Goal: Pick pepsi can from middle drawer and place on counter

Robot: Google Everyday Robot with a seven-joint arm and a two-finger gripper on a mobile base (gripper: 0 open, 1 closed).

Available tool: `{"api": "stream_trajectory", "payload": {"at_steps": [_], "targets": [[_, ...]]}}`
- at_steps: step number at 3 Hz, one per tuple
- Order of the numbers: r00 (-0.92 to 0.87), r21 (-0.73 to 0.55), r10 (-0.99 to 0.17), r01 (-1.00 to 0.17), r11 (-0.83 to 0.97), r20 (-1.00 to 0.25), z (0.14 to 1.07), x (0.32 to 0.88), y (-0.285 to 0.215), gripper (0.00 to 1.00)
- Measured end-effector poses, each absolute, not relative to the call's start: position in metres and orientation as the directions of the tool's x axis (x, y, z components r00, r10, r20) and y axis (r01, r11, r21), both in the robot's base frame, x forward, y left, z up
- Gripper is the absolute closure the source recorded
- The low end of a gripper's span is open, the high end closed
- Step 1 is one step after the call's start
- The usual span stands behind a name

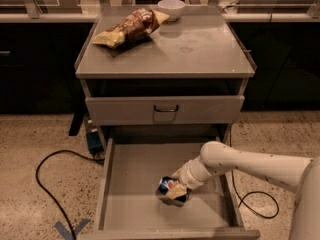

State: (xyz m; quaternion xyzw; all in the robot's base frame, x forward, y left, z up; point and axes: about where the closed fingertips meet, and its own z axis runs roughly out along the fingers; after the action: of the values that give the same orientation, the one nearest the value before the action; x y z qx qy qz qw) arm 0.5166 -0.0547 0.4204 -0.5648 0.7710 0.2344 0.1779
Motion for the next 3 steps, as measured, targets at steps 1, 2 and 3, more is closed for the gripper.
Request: {"api": "stream_trajectory", "payload": {"at_steps": [1, 2, 3], "targets": [[-0.307, 0.207, -0.69, -0.952, 0.226, -0.655, 0.489, 0.535, -0.05, 1.0], [-0.287, 0.214, -0.601, -0.958, 0.191, -0.746, 0.575, 0.556, -0.044, 1.0], [-0.246, 0.191, -0.567, -0.969, 0.155, -0.786, 0.651, 0.574, -0.032, 1.0]]}}
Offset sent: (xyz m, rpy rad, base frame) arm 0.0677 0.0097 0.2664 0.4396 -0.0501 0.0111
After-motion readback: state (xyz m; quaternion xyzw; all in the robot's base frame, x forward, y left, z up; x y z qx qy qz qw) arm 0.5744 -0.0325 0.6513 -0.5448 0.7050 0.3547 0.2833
